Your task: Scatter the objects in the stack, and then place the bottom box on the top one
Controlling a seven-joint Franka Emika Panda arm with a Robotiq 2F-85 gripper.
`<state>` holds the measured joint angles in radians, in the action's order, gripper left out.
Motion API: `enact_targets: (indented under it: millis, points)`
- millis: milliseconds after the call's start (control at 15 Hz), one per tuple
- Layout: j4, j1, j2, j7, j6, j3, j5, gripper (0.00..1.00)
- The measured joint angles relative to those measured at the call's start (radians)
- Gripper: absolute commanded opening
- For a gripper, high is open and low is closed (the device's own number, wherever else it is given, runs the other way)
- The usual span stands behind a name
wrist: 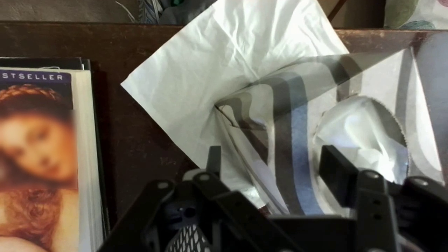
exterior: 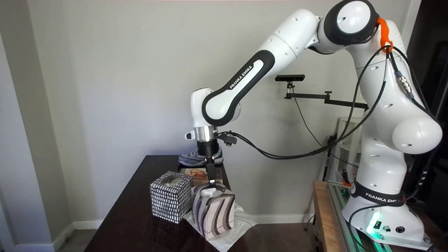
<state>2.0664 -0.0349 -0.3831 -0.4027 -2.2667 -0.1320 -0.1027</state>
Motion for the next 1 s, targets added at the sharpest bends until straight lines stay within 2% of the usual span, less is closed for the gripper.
enact_targets:
  millis: [400,600,733,1000]
  points:
    - [0.006,0.0,-0.001,0.0,-0.009,-0.001,0.0,0.05]
    - [0.007,0.003,-0.002,0.0,-0.009,-0.003,-0.004,0.07]
    - [0.007,0.007,-0.002,-0.001,-0.009,-0.006,-0.009,0.03]
    - [0.007,0.017,0.009,-0.019,-0.008,-0.026,-0.036,0.05]
